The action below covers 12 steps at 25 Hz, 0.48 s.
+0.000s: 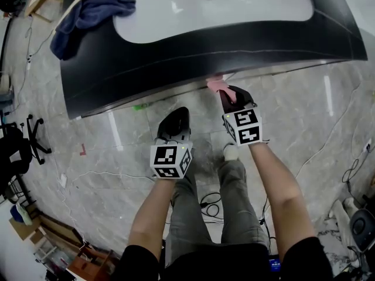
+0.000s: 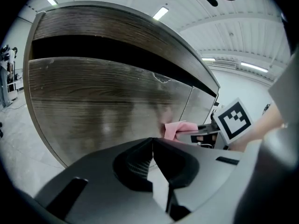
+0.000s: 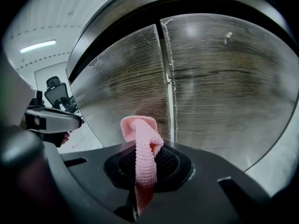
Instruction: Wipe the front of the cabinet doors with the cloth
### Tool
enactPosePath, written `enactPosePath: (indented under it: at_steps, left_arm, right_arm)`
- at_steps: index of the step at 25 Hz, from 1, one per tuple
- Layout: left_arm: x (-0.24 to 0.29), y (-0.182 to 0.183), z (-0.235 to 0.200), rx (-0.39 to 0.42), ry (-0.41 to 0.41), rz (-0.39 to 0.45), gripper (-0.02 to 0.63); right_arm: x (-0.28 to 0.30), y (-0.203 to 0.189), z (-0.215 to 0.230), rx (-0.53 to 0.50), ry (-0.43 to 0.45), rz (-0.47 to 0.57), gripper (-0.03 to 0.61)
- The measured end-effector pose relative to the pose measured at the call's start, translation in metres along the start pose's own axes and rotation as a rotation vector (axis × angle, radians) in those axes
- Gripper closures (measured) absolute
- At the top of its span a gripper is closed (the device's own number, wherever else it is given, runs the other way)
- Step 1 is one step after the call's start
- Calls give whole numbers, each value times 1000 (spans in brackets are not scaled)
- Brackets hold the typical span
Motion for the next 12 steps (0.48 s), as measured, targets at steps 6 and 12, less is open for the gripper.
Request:
enactPosePath:
  at_steps: [6, 12]
  left_arm:
    - [11, 2, 13, 11, -16, -13, 604]
    - [15, 8, 29, 26, -41, -24, 604]
  right_arm:
    - [-7, -4, 13, 16, -2, -6, 537]
    - [-27, -3, 7, 62, 39, -3, 537]
Point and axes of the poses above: the fingertips, and each gripper's own axes: x forward along the fingers, z to its right, y out of its top, the point moved 8 cm from there along -x, backward along the fingers, and after that the axes turned 15 degrees about -y, right-handed, at the moved point
